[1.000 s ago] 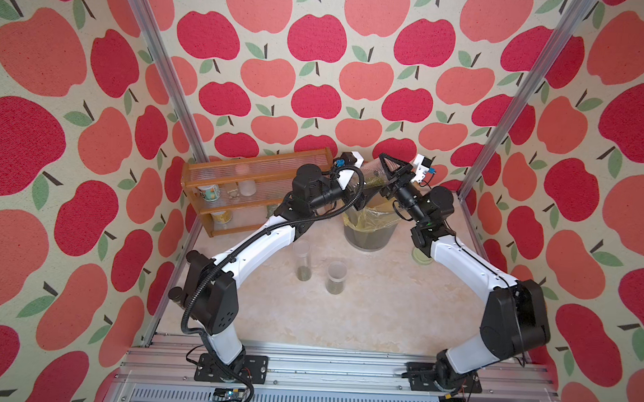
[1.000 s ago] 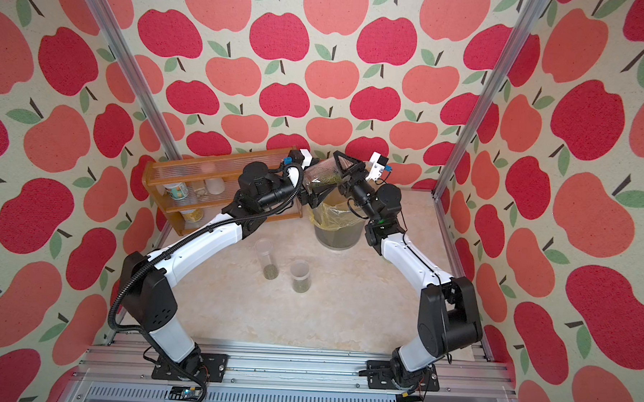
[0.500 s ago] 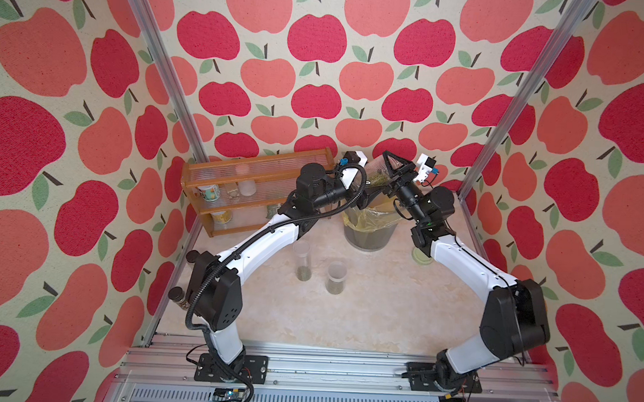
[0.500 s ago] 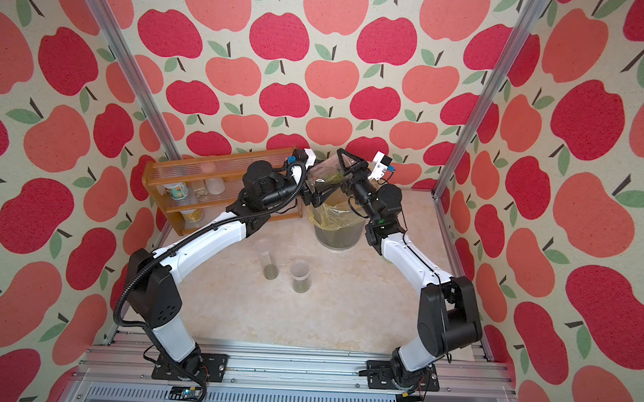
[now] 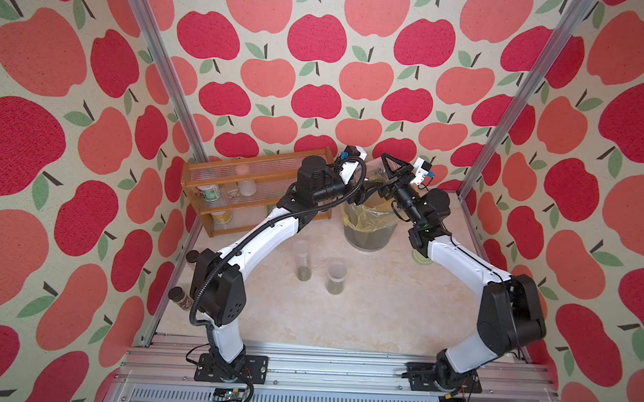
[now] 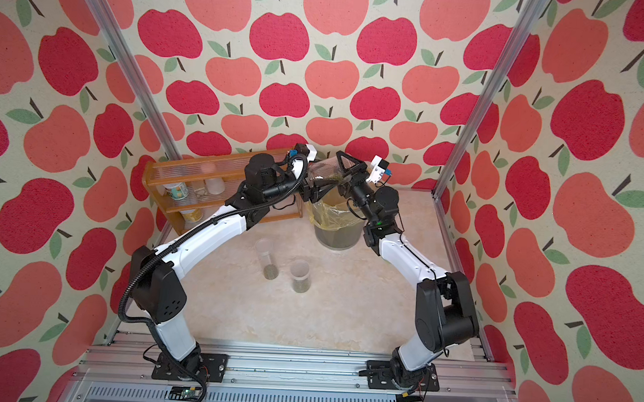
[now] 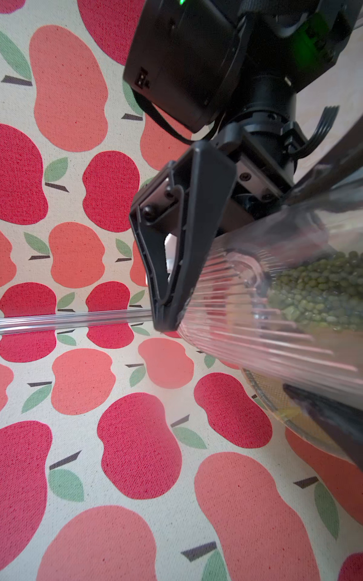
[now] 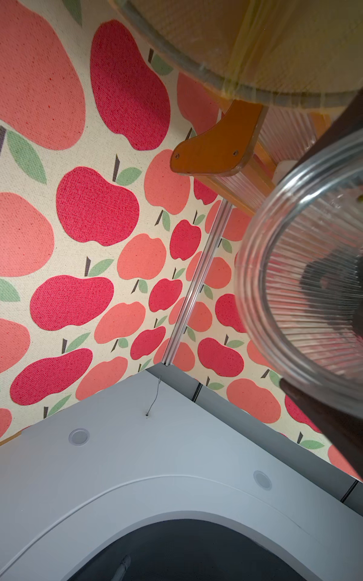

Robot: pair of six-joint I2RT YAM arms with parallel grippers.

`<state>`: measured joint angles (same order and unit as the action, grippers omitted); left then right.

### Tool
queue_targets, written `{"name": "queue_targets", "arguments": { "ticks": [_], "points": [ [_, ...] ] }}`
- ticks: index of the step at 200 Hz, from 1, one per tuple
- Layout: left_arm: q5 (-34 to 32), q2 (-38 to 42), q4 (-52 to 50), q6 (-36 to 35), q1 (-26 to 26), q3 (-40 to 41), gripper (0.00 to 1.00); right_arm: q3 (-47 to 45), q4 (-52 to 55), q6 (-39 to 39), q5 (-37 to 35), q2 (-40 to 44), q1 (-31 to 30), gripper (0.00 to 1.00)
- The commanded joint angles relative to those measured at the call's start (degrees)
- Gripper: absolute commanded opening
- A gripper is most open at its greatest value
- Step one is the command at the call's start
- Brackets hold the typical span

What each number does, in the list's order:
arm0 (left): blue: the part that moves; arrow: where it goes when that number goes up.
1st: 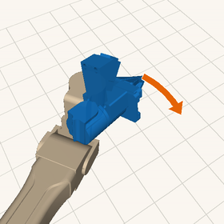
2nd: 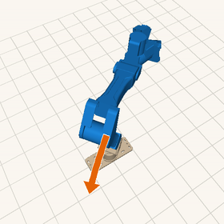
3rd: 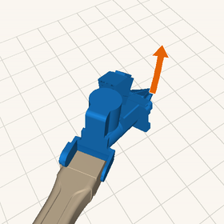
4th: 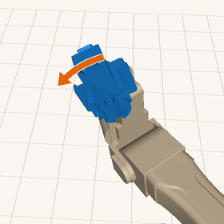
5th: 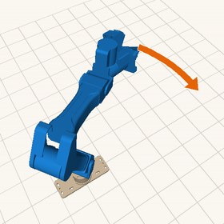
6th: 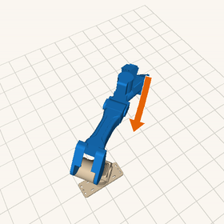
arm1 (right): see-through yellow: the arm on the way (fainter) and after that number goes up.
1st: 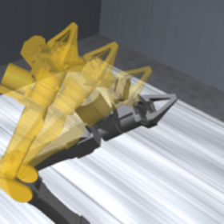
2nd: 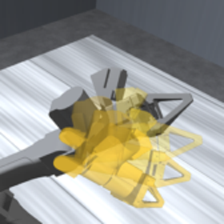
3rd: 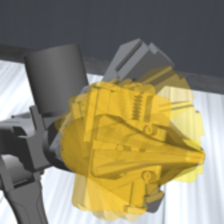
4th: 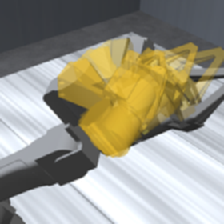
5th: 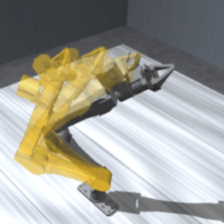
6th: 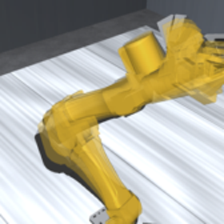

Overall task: Empty moldy mung beans from jars
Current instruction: Pour the moldy mung beans from the jar into the trash bin.

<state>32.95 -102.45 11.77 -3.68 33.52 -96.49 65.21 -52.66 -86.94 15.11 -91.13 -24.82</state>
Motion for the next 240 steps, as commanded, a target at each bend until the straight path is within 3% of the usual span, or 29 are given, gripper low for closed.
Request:
{"name": "queue_targets", "arguments": {
  "ticks": [1, 31, 59, 95, 107, 146, 173, 240],
  "points": [
    [-0.9, 0.2, -7.8, 0.0, -1.1, -6.6, 0.62, -1.7, 1.1, 4.5, 1.9, 3.1, -0.3, 0.99],
    [-3.0, -4.9, -28.2, -1.1, -1.7, -20.7, 0.61, -5.2, 2.9, 6.8, -0.6, 6.1, 0.3, 0.99],
    [-4.0, -9.5, -40.5, -1.1, -2.4, -32.2, 0.62, -8.9, 8.2, 11.3, -3.8, 11.2, 1.3, 0.99],
    [-4.6, -24.0, -63.5, 0.5, -3.5, -61.4, 0.63, -12.6, 19.1, 19.2, -8.4, 20.4, 3.1, 0.99],
    [-4.5, -28.3, -67.5, 1.3, -3.5, -67.8, 0.64, -13.2, 22.7, 22.3, -9.7, 23.4, 3.4, 0.99],
    [-3.9, -29.1, -63.4, 4.5, -2.8, -61.2, 0.64, -13.8, 33.0, 29.0, -13.9, 31.1, 3.7, 0.99],
    [-5.8, -30.2, -64.1, 3.3, -1.5, -63.1, 0.63, -13.7, 35.1, 30.9, -13.8, 32.9, 4.3, 0.99],
    [-17.8, -23.5, -63.9, -4.8, 3.6, -58.1, 0.63, -12.7, 41.1, 32.1, -12.4, 32.6, 4.3, 0.99]
  ]
}}
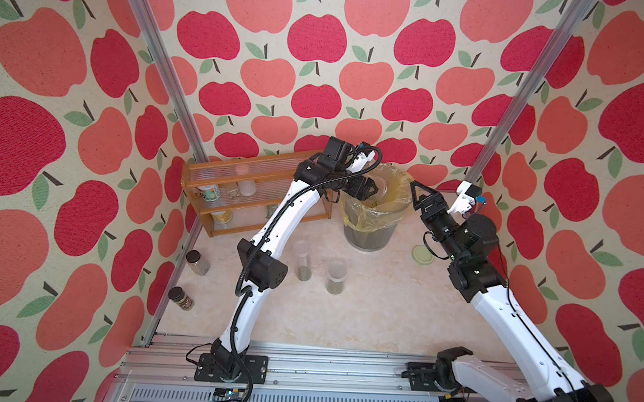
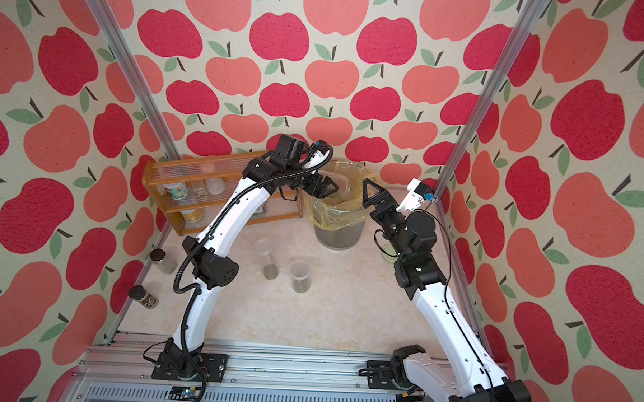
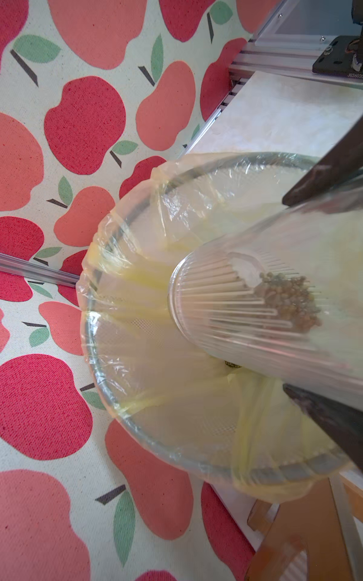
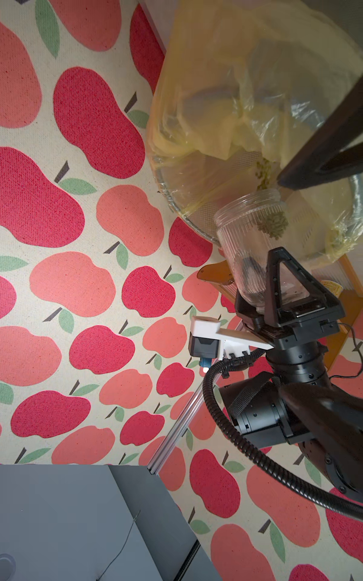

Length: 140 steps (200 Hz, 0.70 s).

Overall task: Empty moldy mung beans from jars
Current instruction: Pour the moldy mung beans from the jar into the trash bin.

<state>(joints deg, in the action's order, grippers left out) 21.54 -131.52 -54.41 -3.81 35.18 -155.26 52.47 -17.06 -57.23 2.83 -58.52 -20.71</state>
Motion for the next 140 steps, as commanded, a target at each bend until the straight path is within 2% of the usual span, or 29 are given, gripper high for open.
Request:
{"name": "queue_targets", "arguments": {
  "ticks": [1, 15, 26, 59, 75, 100, 120, 140],
  "points": [
    [-6.7, 5.6, 2.3, -4.8, 2.1, 0.8, 0.63, 0.2, 5.8, 2.5, -0.2, 0.0, 0.2, 0.99],
    [-10.4, 6.1, 3.3, -7.4, 3.3, 2.7, 0.63, 1.1, 9.3, 3.6, -0.6, -0.1, 0.1, 0.99],
    [-10.9, 5.2, 4.0, -8.0, 3.3, 2.7, 0.63, 1.8, 11.1, 4.7, -0.8, -0.5, 0.1, 0.99],
    [-13.7, -0.1, 2.7, -8.8, 3.0, -3.3, 0.62, 3.6, 16.1, 6.5, -1.7, -1.7, 0.1, 0.99],
    [-16.2, -0.1, 1.8, -9.2, 3.2, -5.0, 0.61, 3.6, 16.6, 6.9, -1.8, -1.9, 0.0, 0.98],
    [-19.7, 4.9, 5.3, -11.0, 4.9, 1.6, 0.61, 4.4, 18.1, 8.1, -2.7, -2.6, 0.1, 0.97],
    [-18.4, 8.2, 11.3, -11.4, 4.8, 8.3, 0.63, 5.3, 18.0, 8.6, -2.5, -4.2, 0.1, 0.96],
    [-16.1, 3.7, 8.3, -9.4, 3.1, 1.7, 0.60, 5.6, 17.2, 8.5, -1.9, -5.4, 0.0, 0.95]
  ]
}}
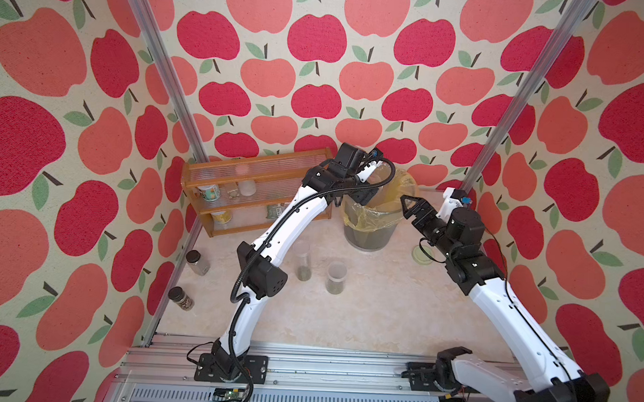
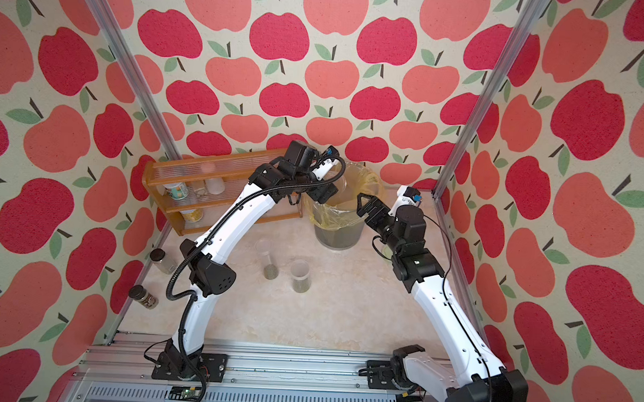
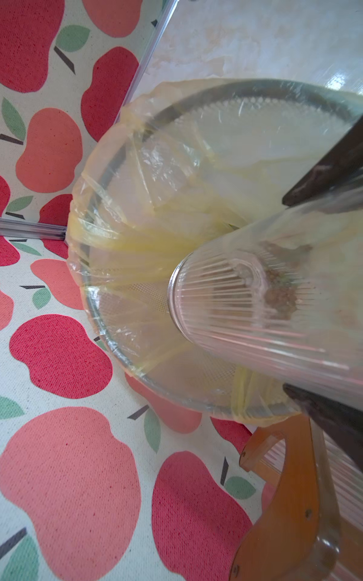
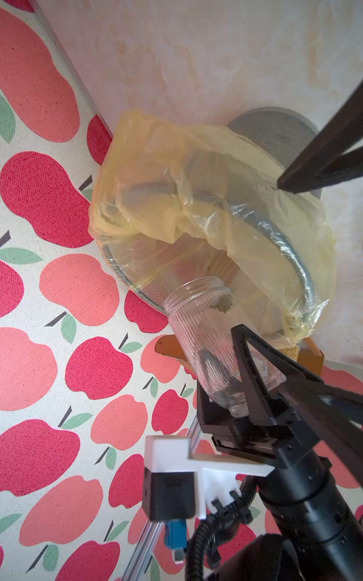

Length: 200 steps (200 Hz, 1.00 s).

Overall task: Empty moldy mung beans from jars
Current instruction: Pour the moldy mung beans from the jar into the trash bin.

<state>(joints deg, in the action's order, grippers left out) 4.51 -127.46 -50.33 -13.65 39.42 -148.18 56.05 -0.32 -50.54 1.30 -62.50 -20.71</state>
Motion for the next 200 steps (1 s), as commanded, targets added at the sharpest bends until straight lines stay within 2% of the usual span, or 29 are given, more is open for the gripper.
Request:
{"name": "queue_targets", "arguments": {
  "ticks": [1, 13, 24, 48, 60, 71, 83, 99, 108, 158, 200],
  "points": [
    [0.9, -0.6, 3.9, 0.5, -1.2, -5.8, 0.60, 2.0, 0.4, 1.8, -0.4, -1.4, 0.0, 0.95],
    [0.8, -2.2, 0.2, 1.0, -1.0, -9.6, 0.59, 2.0, 0.3, 1.7, 0.1, -1.7, 0.1, 0.95],
    [-0.5, -1.0, 0.0, 0.8, 0.0, -8.3, 0.59, 1.9, 0.3, 1.8, 0.2, -1.7, 0.1, 0.95],
    [-4.8, 8.6, 12.9, -3.6, 3.4, 9.0, 0.61, 1.7, -0.1, 1.5, -0.4, -2.3, 0.2, 0.94],
    [-4.0, 11.9, 18.1, -3.7, 3.5, 14.9, 0.62, 2.2, -0.1, 1.7, 0.1, -3.1, 0.3, 0.93],
    [-1.7, 11.0, 16.8, -2.0, 1.8, 13.3, 0.62, 2.6, -0.2, 1.7, 0.0, -3.8, 0.3, 0.93],
    [0.2, 7.1, 12.0, 0.8, -0.3, 7.0, 0.61, 3.1, -0.1, 1.7, -0.1, -4.8, 0.5, 0.92],
    [-1.6, 2.4, 4.2, 0.4, -0.2, -3.2, 0.61, 4.3, 0.2, 1.9, 0.3, -6.4, 0.7, 0.89],
    [-2.8, 1.9, 2.6, -0.8, 1.0, -5.7, 0.60, 5.0, 0.6, 2.1, 0.4, -7.3, 0.6, 0.87],
    [-3.7, 9.2, 11.2, -2.9, 2.2, 7.4, 0.63, 7.4, 1.2, 3.7, 0.3, -10.8, 1.1, 0.73],
    [-3.8, 10.4, 11.8, -3.0, 1.6, 9.5, 0.63, 11.0, 5.7, 4.5, 1.2, -14.8, 1.1, 0.72]
  ]
}}
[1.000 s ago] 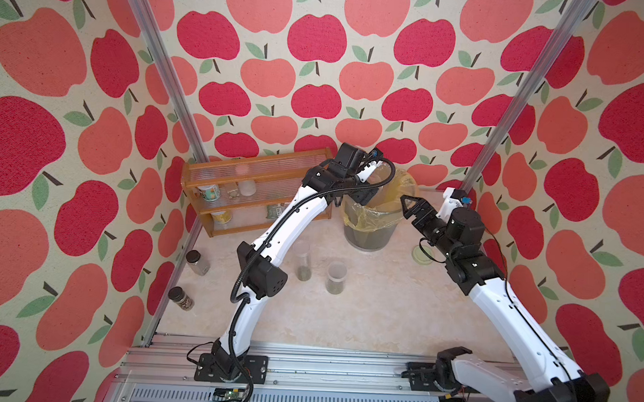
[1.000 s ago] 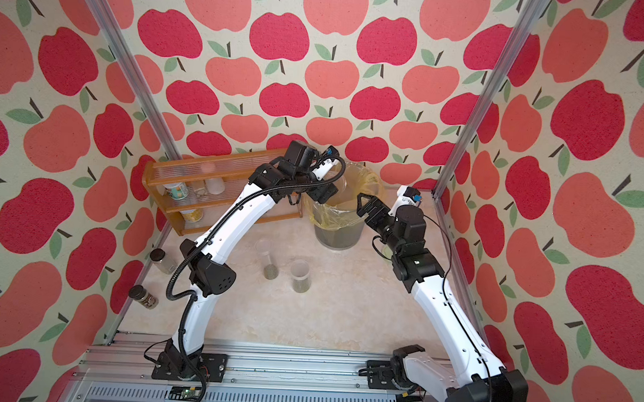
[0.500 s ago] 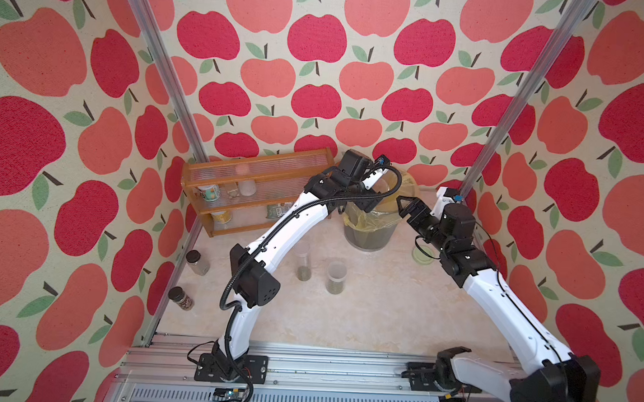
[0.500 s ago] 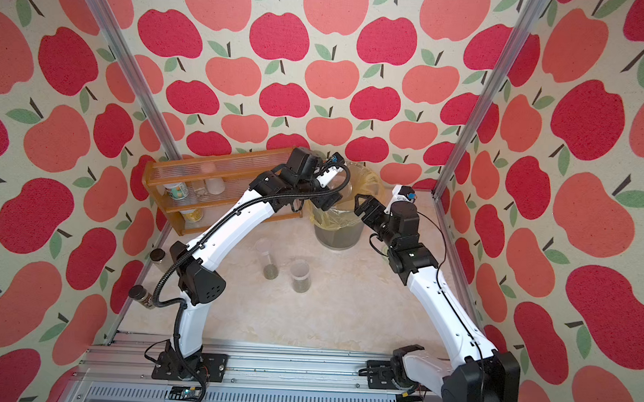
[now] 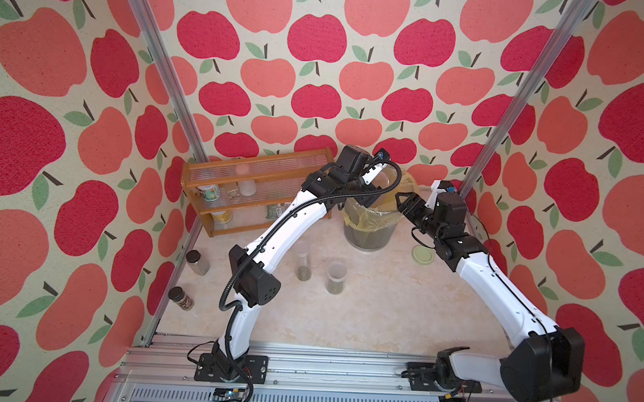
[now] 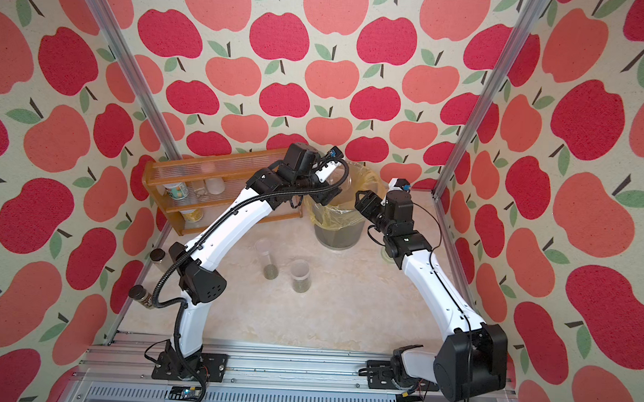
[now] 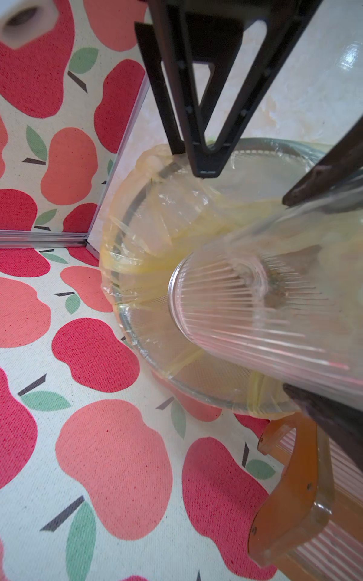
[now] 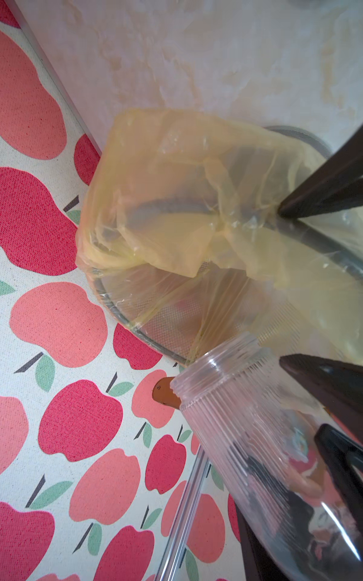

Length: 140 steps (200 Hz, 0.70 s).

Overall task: Empty moldy mung beans from jars
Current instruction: Pour the moldy mung beans from the jar into the trash bin, then move the trash bin to the center of the board.

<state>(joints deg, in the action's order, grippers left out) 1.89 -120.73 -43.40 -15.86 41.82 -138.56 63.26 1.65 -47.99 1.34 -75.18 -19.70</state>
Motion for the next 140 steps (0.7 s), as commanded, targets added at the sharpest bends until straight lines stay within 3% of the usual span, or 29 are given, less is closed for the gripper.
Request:
{"name": "queue_targets", "arguments": {
  "ticks": [1, 68, 98, 140],
  "points": [
    [-1.2, 3.6, 4.9, -0.8, -0.8, -0.1, 0.63, 3.9, 3.9, 2.1, 1.2, -2.3, 0.1, 0.72],
    [-0.8, 3.7, 6.5, -0.6, -1.6, 2.0, 0.64, 6.2, 9.5, 2.6, 2.7, -5.6, 0.0, 0.71],
    [0.1, 3.8, 6.6, 0.1, -2.6, 2.7, 0.64, 7.2, 9.7, 2.9, 3.7, -7.0, 0.0, 0.53],
    [1.4, 5.5, 8.5, 0.3, -3.9, 5.9, 0.64, 7.4, 11.0, 3.4, 4.3, -6.9, 0.0, 0.45]
  ]
}}
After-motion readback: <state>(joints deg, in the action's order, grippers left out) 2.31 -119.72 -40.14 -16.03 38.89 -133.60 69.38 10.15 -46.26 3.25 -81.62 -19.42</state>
